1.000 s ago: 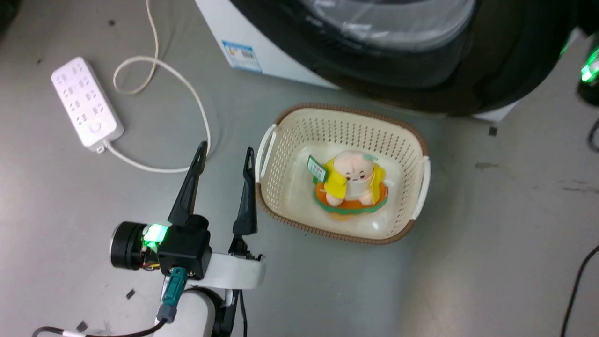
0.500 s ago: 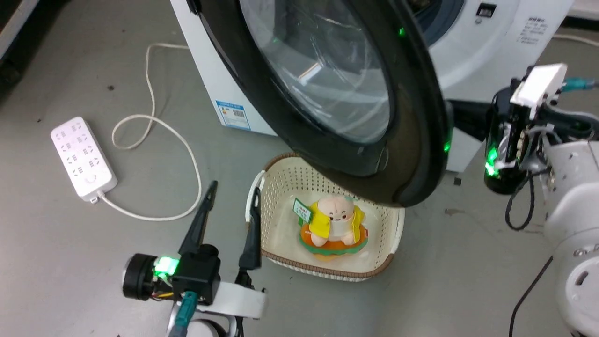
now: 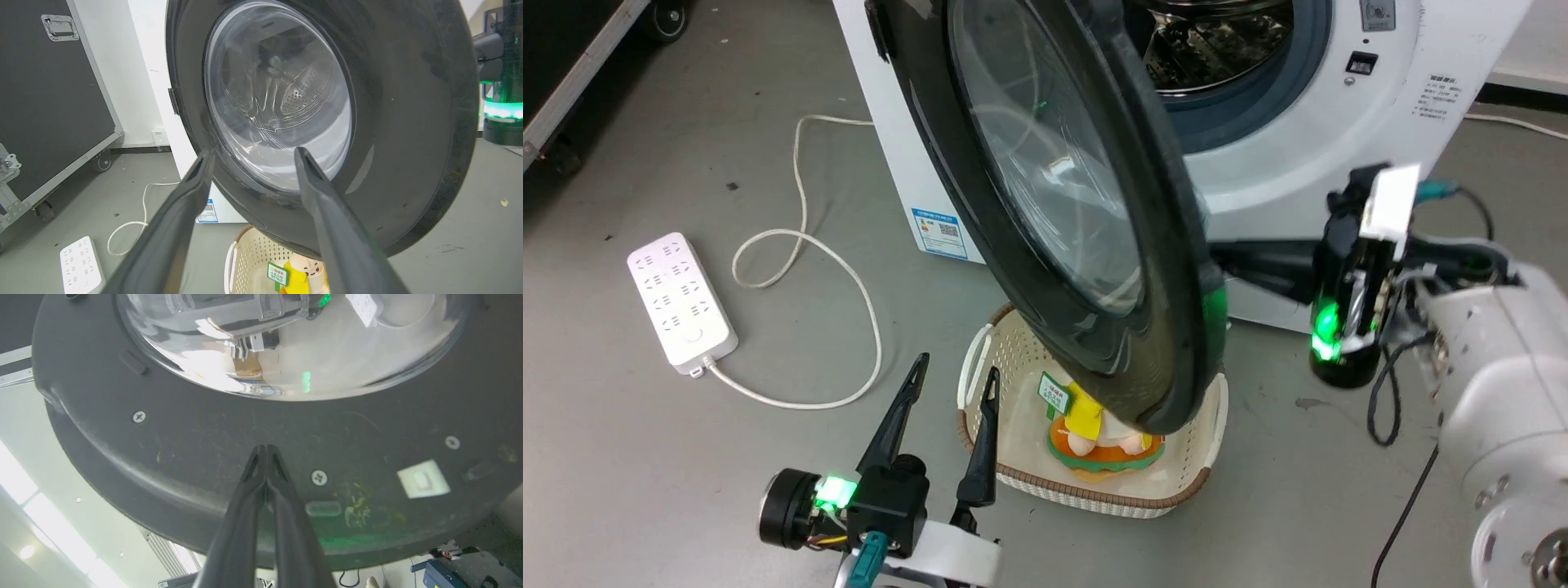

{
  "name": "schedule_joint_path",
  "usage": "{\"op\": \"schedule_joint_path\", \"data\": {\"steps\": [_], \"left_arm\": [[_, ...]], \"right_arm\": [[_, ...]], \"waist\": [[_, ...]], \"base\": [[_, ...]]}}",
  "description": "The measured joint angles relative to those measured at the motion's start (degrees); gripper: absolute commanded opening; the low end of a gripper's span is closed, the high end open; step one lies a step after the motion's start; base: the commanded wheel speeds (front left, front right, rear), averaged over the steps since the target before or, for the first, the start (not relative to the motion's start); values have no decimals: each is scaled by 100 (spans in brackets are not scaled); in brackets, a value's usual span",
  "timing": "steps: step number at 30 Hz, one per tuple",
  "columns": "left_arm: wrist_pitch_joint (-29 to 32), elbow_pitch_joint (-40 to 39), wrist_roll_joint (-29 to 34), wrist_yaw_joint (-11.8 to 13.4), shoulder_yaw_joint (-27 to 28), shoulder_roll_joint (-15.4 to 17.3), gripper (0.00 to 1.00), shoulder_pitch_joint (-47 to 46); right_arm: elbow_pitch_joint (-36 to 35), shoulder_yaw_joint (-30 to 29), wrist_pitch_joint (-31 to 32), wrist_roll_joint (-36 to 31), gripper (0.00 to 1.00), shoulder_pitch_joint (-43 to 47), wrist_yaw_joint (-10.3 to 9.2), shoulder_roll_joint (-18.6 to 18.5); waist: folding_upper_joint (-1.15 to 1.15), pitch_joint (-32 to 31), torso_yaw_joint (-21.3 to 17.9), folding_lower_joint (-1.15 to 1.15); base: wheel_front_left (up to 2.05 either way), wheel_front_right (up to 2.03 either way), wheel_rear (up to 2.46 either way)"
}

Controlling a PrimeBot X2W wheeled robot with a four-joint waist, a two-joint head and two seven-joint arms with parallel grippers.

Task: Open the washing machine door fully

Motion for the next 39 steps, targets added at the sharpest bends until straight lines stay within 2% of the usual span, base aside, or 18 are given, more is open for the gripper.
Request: {"op": "schedule_joint_path", "data": {"steps": [2,3,5,6,7,12,16,18,19,21,23,24,25,27,33,34,35,39], "left_arm": [[1,9,-1,-1,-1,0,100,1],[0,20,-1,-19,-2,-1,100,3],[1,26,-2,-27,-4,-2,100,4],[1,26,-2,-27,-4,-2,100,4],[0,30,-2,-41,-3,-2,100,4],[0,34,-8,-41,8,-4,100,5],[1,33,-8,-38,19,-5,100,11],[0,32,-8,-36,27,-5,100,20],[1,31,-7,-34,56,-2,100,52],[1,22,-7,-16,88,0,100,97],[1,14,-7,5,119,2,100,120],[0,5,-7,9,129,5,100,121],[1,0,-7,9,135,8,100,121],[1,-7,-7,9,138,9,100,122],[0,-19,-42,9,234,57,100,130],[0,-19,-42,9,234,57,100,130],[0,-33,-77,5,287,69,100,136],[0,-42,-143,0,398,110,100,191]], "right_arm": [[1,202,31,204,0,81,0,0],[10,633,54,587,0,203,0,0],[8,1069,46,995,0,279,0,0],[8,1069,46,995,0,279,0,0],[-44,1502,21,1433,0,388,0,2],[-626,2737,-190,2584,0,922,0,-1],[-1365,3766,-822,3415,0,1520,0,2],[-1521,3965,-1028,3564,0,1651,0,5],[-1809,4279,-1469,3776,0,1853,-1,9],[-2106,4434,-1971,3800,0,1972,-1,27],[-2376,4443,-2588,3644,0,2016,-1,25],[-2538,4436,-2909,3515,38,2037,-1,-9],[-2698,4432,-3141,3395,100,2064,-1,-73],[-2902,4437,-3350,3252,100,2107,-1,-171],[-4824,4477,-5202,1715,100,2797,-2,-1220],[-4824,4477,-5202,1715,100,2797,-2,-1220],[-5409,4569,-5898,1002,100,3065,-1,-1517],[-6079,4748,-6986,-498,100,3648,0,-2045]], "waist": [[0,-10,7,0],[0,-21,19,0],[0,-18,32,1],[0,-18,32,1],[0,-14,48,1],[0,4,63,1],[0,-15,37,1],[0,-30,23,1],[0,-71,-17,1],[0,-113,-70,1],[0,-158,-135,1],[0,-179,-172,1],[0,-198,-206,1],[0,-217,-239,1],[0,-360,-452,1],[0,-360,-452,1],[0,-394,-517,0],[0,-471,-661,1]], "base": [[0,0,0],[0,0,0],[0,0,0],[0,0,0],[0,0,0],[0,0,0],[0,0,0],[0,0,0],[0,0,0],[0,0,0],[0,0,0],[0,0,0],[0,0,0],[0,0,0],[0,0,0],[0,0,0],[0,0,0],[0,0,0]]}}
